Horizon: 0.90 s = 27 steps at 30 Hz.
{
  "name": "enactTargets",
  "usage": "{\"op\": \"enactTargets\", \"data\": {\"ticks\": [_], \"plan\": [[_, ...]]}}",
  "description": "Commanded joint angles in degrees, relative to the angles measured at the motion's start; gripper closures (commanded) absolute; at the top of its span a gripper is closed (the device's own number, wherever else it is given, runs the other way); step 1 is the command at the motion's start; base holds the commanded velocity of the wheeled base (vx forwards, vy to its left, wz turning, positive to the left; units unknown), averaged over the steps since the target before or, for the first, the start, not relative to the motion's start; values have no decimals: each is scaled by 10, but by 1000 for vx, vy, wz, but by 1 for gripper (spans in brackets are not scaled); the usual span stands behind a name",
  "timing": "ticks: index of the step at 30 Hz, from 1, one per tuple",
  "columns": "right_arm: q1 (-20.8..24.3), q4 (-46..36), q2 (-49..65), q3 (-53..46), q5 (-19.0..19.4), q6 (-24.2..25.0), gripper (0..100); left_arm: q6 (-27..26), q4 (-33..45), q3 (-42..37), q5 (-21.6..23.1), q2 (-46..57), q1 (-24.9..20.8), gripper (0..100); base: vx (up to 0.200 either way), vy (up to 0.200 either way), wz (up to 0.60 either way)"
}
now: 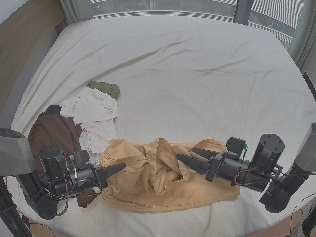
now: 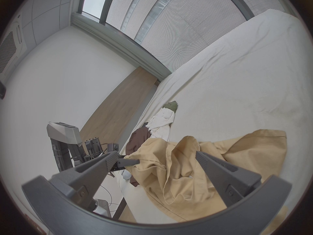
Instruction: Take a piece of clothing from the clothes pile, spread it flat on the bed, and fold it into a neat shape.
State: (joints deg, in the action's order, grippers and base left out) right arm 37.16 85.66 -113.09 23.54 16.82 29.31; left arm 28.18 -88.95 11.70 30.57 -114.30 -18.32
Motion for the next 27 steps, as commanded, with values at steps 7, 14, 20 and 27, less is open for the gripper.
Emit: {"op": "enactTargets", "data": {"ticks": [7, 14, 20, 27], "plan": [[25, -45, -107, 121, 1, 1, 0, -39, -1, -6, 5, 10, 46, 100, 0, 0, 0], [35, -140, -125, 206, -2, 8, 0, -40, -1, -7, 9, 10, 72, 100, 0, 0, 0], [36, -175, -156, 266, -3, 8, 0, -41, 0, -19, 17, 2, 79, 100, 0, 0, 0], [33, -184, -184, 295, -5, 8, 0, -49, -1, -19, 18, 2, 84, 100, 0, 0, 0]]}}
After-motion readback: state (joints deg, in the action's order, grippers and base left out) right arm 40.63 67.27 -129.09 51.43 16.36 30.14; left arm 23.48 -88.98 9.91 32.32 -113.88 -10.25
